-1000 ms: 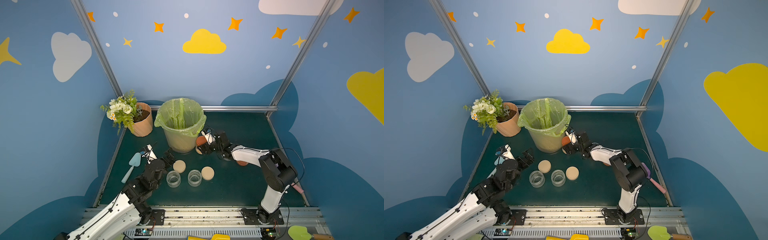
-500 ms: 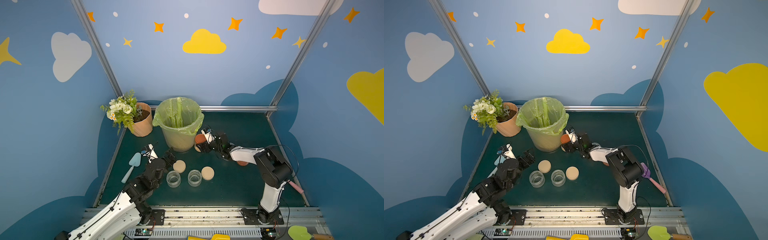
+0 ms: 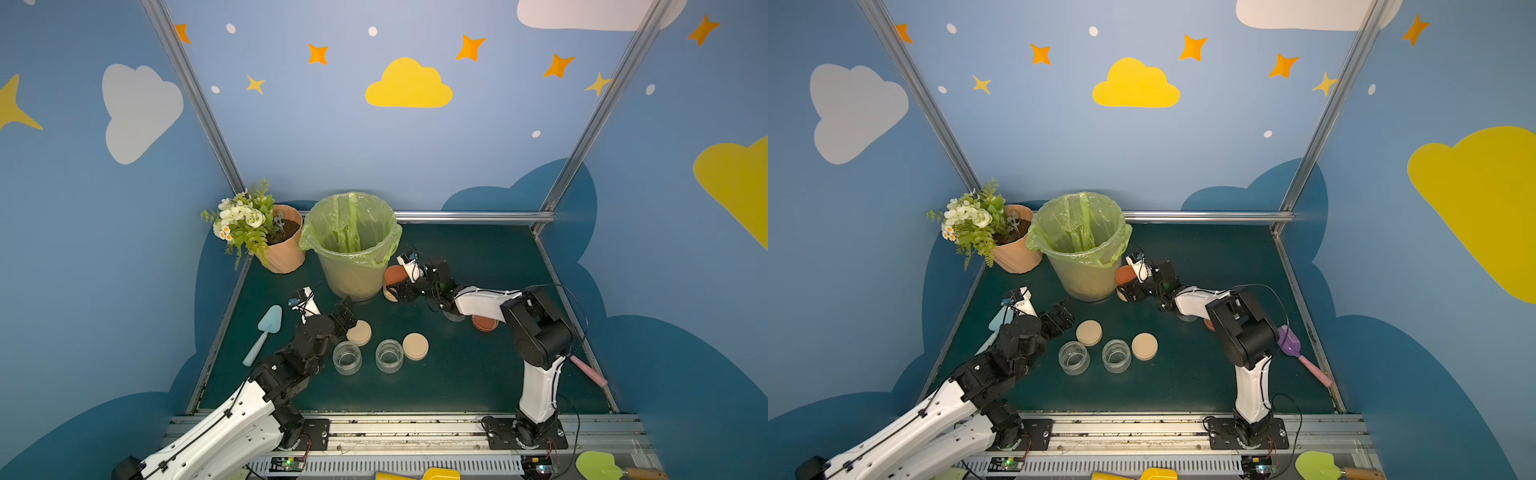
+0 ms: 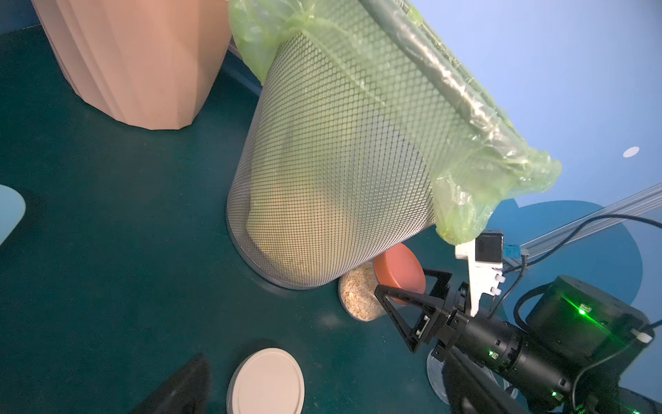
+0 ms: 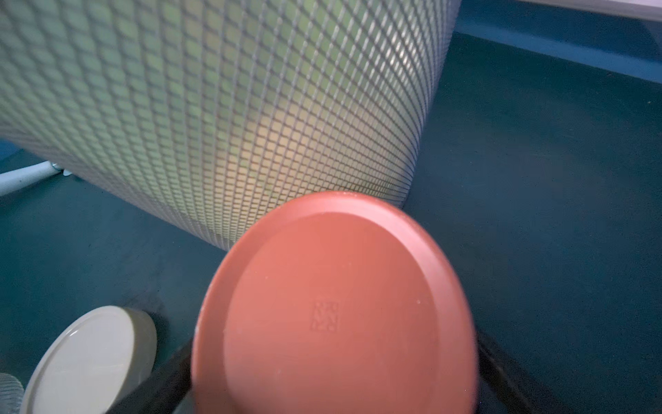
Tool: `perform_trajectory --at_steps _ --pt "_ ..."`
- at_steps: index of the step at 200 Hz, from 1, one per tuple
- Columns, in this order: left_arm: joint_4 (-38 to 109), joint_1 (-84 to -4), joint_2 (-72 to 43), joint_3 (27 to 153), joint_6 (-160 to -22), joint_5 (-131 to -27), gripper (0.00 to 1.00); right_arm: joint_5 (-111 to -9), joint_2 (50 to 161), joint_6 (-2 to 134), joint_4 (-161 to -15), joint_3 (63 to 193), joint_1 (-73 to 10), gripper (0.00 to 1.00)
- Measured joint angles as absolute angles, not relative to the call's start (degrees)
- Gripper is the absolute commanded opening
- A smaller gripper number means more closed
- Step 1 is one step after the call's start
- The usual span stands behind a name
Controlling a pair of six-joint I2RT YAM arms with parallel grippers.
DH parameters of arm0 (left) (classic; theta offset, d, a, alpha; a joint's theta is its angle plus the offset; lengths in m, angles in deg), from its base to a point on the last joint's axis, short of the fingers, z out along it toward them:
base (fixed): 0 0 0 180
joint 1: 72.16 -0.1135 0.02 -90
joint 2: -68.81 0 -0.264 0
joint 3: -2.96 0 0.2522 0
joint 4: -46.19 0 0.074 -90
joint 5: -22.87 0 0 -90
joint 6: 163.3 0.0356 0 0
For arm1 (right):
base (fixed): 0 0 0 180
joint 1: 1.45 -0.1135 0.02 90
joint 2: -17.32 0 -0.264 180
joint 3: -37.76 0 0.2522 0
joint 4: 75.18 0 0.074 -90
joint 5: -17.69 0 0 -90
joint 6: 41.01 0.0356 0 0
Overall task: Empty expired oatmeal from jars
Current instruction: Move the jar to the center of the board, then pick up the jar from the center of the board.
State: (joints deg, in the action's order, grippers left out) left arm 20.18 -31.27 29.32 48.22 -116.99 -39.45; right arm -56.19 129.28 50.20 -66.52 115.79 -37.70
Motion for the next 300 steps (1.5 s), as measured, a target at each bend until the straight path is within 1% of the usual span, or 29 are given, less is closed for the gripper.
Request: perform_trajectory --at_steps 84,96,106,117,164,177,184,215,228,267,281,300 --pt "20.29 -31.65 26.61 49.84 -113.20 -43.49 1.00 -52.80 132.89 50.88 -66.57 120.27 -37.83 0.92" --pt "20.35 -31.65 26.48 50.19 -112.85 -43.78 1.00 -52.28 133.09 50.97 -66.46 120.51 -37.90 0.88" --pt "20.46 -31.67 26.48 50.32 -112.68 -43.95 1.00 -51.84 133.11 51.23 -66.39 120.62 -37.92 0.81" --pt "20.48 -31.67 26.39 50.34 -112.51 -44.15 1.00 -51.38 133.11 51.51 -66.15 120.86 -37.90 0.75" --pt "20.50 -31.78 24.88 50.37 -111.02 -44.96 1.00 -49.81 133.11 51.78 -66.09 120.88 -37.92 0.62" --pt "20.61 -31.93 24.40 50.41 -110.25 -45.31 1.00 -49.50 133.07 51.78 -66.22 120.86 -37.88 0.54" --pt "20.68 -32.02 24.10 50.52 -109.75 -45.48 1.00 -49.24 133.02 51.78 -66.24 120.79 -37.85 0.51" --pt "21.62 -32.54 22.72 50.69 -107.26 -46.51 1.00 -48.61 131.67 51.97 -65.56 118.63 -37.53 0.47" --pt "22.28 -32.80 22.15 50.78 -106.01 -47.34 1.00 -48.37 130.60 52.23 -65.85 117.54 -37.26 0.44" --pt "24.79 -33.04 19.60 51.85 -101.21 -50.64 1.00 -46.90 127.97 53.26 -68.80 115.74 -36.30 0.43" --pt "25.86 -33.04 17.65 52.73 -99.08 -52.00 1.00 -46.12 126.73 53.81 -70.04 114.80 -35.62 0.41" --pt "26.91 -33.04 14.11 54.30 -95.83 -54.51 1.00 -45.24 125.20 54.81 -70.41 113.27 -34.29 0.41"
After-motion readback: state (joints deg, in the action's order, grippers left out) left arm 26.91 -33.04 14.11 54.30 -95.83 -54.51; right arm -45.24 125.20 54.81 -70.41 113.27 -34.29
